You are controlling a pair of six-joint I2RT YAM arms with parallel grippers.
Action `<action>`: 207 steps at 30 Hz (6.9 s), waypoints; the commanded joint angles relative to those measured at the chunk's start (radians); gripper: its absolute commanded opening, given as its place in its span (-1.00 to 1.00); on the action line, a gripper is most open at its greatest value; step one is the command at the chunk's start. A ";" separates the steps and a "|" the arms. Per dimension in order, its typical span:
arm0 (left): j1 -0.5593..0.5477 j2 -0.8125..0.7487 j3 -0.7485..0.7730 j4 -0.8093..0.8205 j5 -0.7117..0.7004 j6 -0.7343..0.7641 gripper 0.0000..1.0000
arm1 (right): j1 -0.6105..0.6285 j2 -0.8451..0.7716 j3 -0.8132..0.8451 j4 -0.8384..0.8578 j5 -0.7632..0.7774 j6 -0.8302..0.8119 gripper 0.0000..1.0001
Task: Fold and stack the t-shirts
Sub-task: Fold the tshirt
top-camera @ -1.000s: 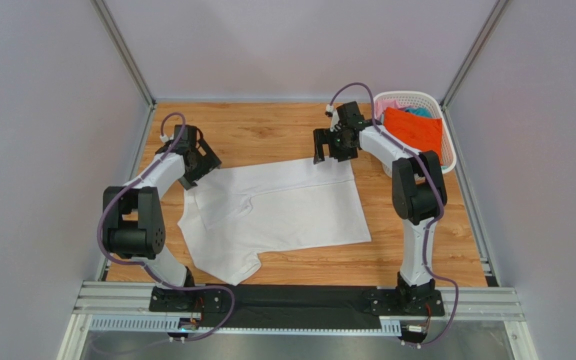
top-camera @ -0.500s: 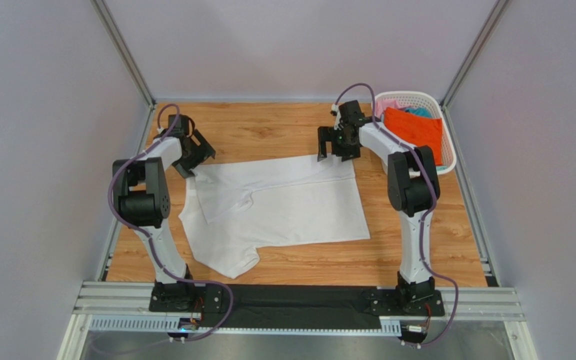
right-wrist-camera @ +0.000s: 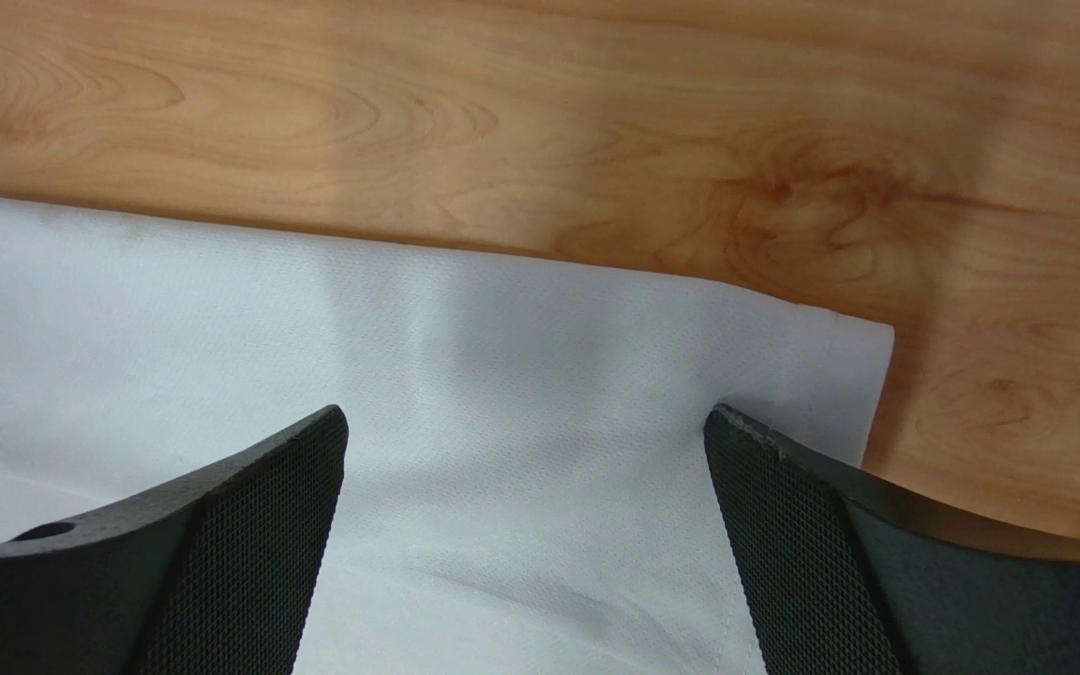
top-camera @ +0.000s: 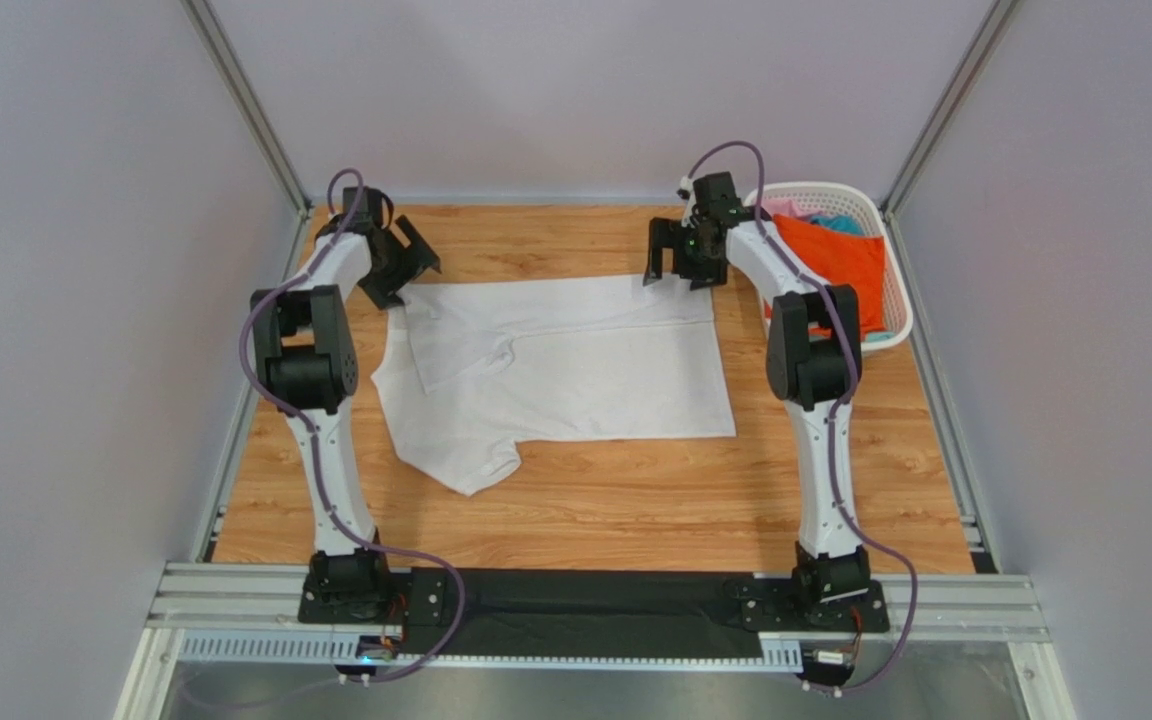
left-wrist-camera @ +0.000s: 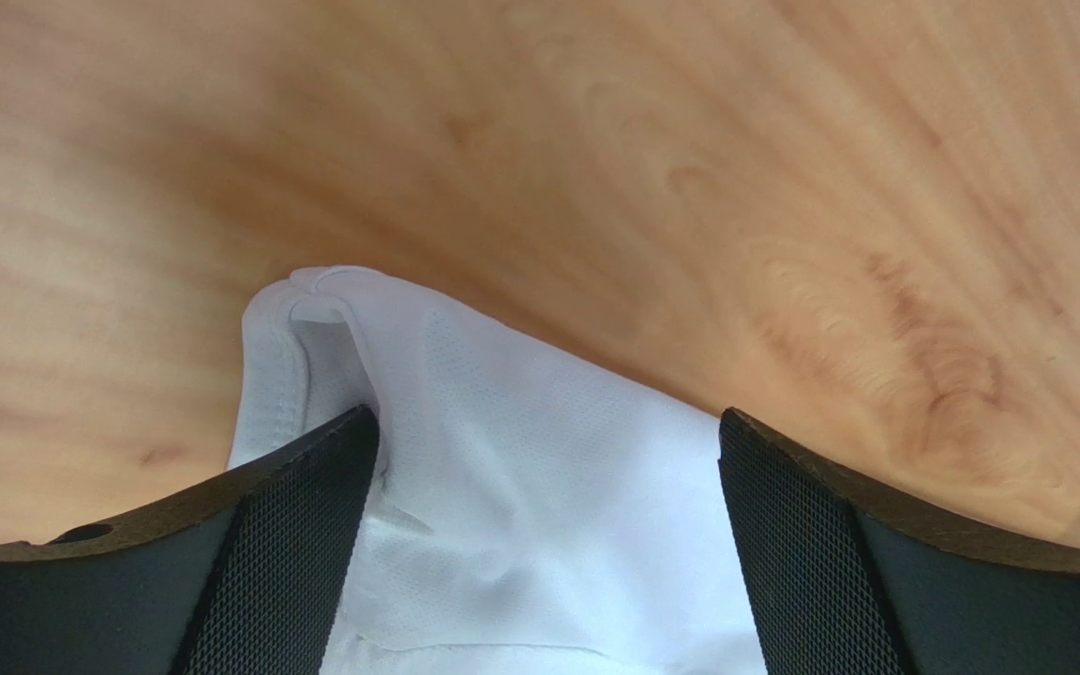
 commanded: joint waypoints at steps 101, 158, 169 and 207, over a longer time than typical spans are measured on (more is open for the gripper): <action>-0.311 -1.343 -1.252 -0.283 -0.063 -0.276 -1.00 | 0.162 -1.171 -1.425 0.129 0.182 0.315 -0.96; -0.186 -0.422 -0.321 -0.203 -0.126 -0.053 -0.68 | 0.027 -0.522 -0.645 0.157 0.211 0.182 -0.81; -0.168 -0.514 -0.406 -0.176 -0.074 -0.057 0.99 | 0.058 -0.605 -0.674 0.136 0.162 0.128 1.00; -0.195 -0.284 -0.017 -0.237 -0.249 0.018 0.99 | 0.110 -0.603 -0.688 0.163 0.185 0.073 1.00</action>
